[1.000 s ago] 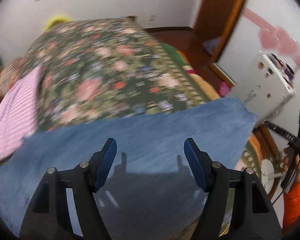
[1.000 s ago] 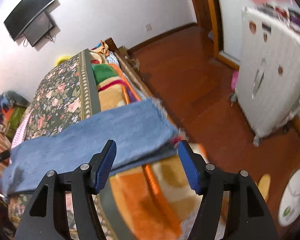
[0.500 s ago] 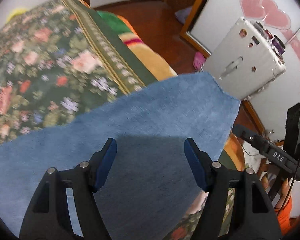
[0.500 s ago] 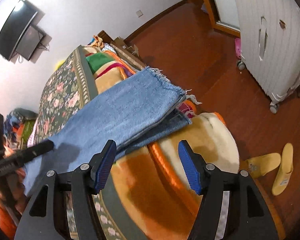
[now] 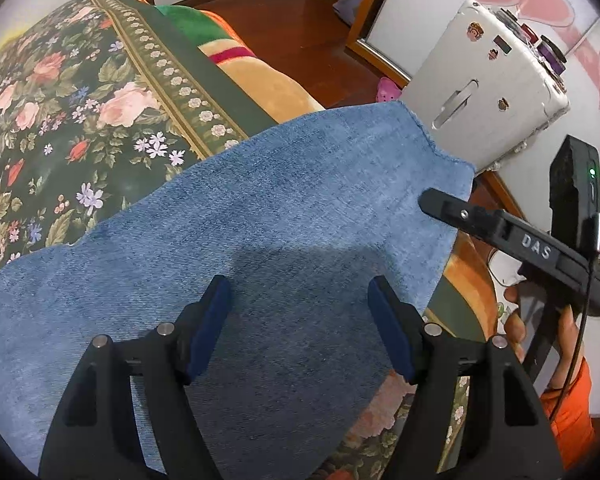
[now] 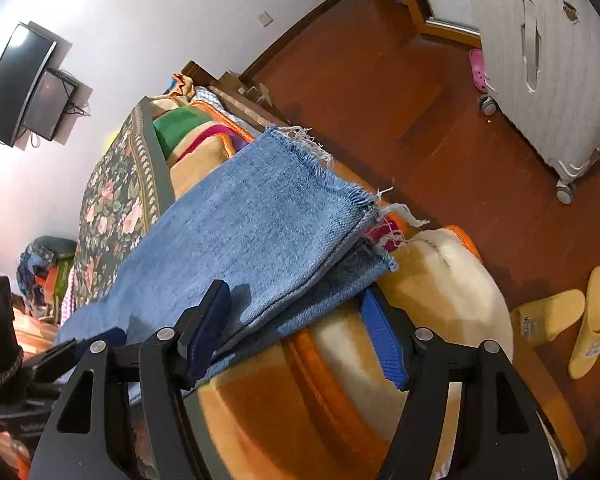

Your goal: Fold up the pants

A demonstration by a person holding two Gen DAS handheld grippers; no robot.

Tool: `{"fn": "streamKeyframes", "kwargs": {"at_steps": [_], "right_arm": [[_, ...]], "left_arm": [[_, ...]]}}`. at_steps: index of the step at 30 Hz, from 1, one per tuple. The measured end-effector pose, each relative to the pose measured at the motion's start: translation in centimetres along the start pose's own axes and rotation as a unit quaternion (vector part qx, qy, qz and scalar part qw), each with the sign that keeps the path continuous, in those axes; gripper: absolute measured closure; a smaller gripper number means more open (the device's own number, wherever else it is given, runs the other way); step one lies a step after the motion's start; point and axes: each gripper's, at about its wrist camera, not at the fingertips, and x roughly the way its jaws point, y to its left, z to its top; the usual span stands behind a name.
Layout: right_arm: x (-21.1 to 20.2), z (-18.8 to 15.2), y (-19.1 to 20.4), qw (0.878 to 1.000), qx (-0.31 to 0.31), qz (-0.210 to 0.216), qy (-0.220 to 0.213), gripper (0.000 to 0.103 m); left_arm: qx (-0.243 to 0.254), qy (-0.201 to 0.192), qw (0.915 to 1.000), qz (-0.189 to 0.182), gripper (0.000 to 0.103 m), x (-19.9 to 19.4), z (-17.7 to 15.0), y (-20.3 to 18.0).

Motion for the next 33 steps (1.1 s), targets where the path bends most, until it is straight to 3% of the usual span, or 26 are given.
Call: {"fn": "streamKeyframes", "kwargs": {"at_steps": [3,5,8,11,21,27,33], "right_arm": [[0.2,0.4,0.0,1.000,0.003,-0.003,-0.007,0.043],[0.1,0.7,0.2,1.000,-0.004,-0.001,-0.012,0.066],[-0.5,0.8,1.1,0.999,-0.022,0.006,-0.022,0.082],[-1.9,1.0,2.5,0.997,-0.054,-0.004,-0.051,0.091],[-7.9,1.4,9.8,0.980,-0.147,0.035,-0.129,0.094],[-10.5,-0.1,15.9,0.959,-0.220,0.081,-0.159,0.095],[-10.8,-3.0,22.0,0.939,-0.281,0.131,-0.152,0.095]], "left_arm": [[0.000,-0.002,1.0000,0.001,0.033,0.2,0.0,0.0],[0.001,-0.003,1.0000,0.000,0.033,0.1,0.0,0.0],[-0.001,-0.002,1.0000,-0.004,0.033,-0.1,0.0,0.0],[-0.014,-0.006,0.9997,-0.019,0.033,-0.9,0.0,0.4],[-0.047,-0.105,0.9933,-0.009,0.033,-9.4,-1.8,3.7],[-0.082,-0.166,0.9824,0.024,0.033,-16.1,-4.5,8.6],[-0.122,-0.211,0.9685,0.053,0.033,-21.5,-8.5,13.2]]}}
